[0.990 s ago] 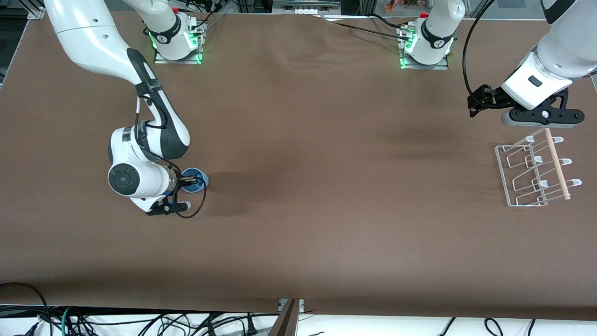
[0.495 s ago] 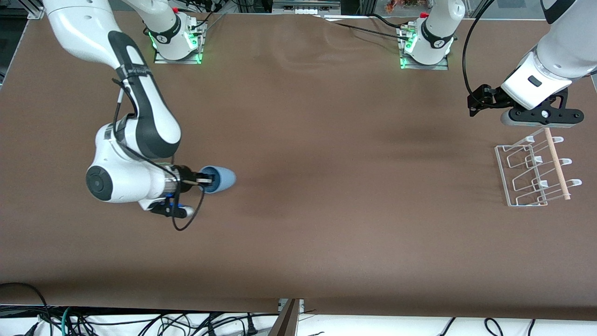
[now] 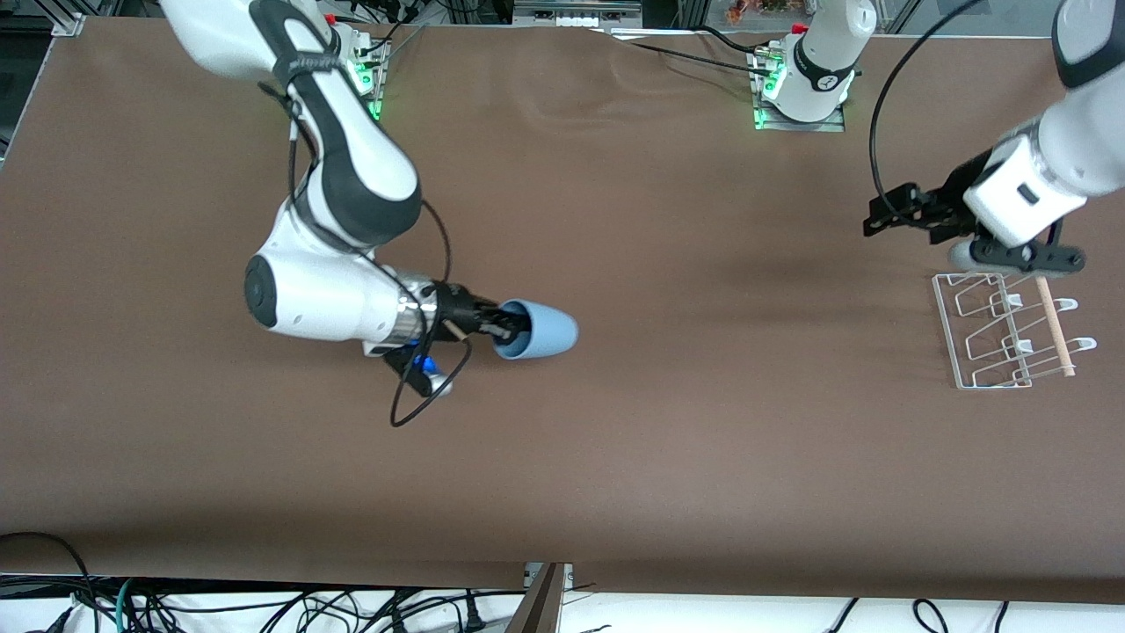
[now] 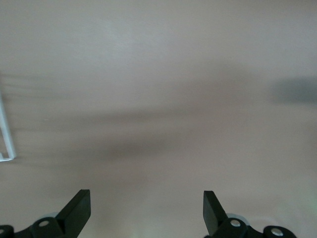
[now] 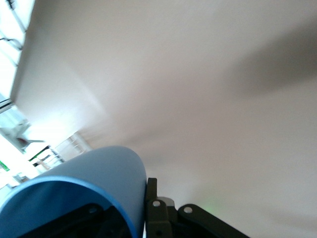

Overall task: Transfer cup to left arm and place on rack
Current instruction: 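Lift the cup with the right gripper while the left gripper approaches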

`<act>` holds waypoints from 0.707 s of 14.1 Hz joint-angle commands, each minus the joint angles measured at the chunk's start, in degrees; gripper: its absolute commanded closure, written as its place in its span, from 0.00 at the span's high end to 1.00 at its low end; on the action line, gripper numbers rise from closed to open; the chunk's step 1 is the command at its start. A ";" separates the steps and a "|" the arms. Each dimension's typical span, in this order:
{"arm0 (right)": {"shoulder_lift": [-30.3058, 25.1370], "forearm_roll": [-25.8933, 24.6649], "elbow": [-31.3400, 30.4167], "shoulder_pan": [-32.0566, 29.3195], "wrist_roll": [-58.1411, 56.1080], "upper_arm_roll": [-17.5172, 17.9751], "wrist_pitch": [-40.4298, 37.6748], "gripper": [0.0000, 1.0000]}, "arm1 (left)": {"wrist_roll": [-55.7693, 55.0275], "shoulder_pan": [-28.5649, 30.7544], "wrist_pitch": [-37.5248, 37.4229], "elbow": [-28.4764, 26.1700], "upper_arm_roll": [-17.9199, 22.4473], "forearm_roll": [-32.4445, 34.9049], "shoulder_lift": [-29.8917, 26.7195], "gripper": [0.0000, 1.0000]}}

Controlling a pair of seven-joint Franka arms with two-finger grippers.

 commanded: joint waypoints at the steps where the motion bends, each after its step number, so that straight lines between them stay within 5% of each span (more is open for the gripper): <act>1: 0.58 2.73 4.84 4.44 7.67 -0.35 0.53 0.00 | 2.69 -0.26 -4.16 5.43 -3.30 -1.86 1.98 1.00; 10: 0.41 6.70 6.51 6.66 13.05 8.79 8.27 0.00 | 47.93 -0.52 -3.64 6.58 -4.29 -22.24 4.26 1.00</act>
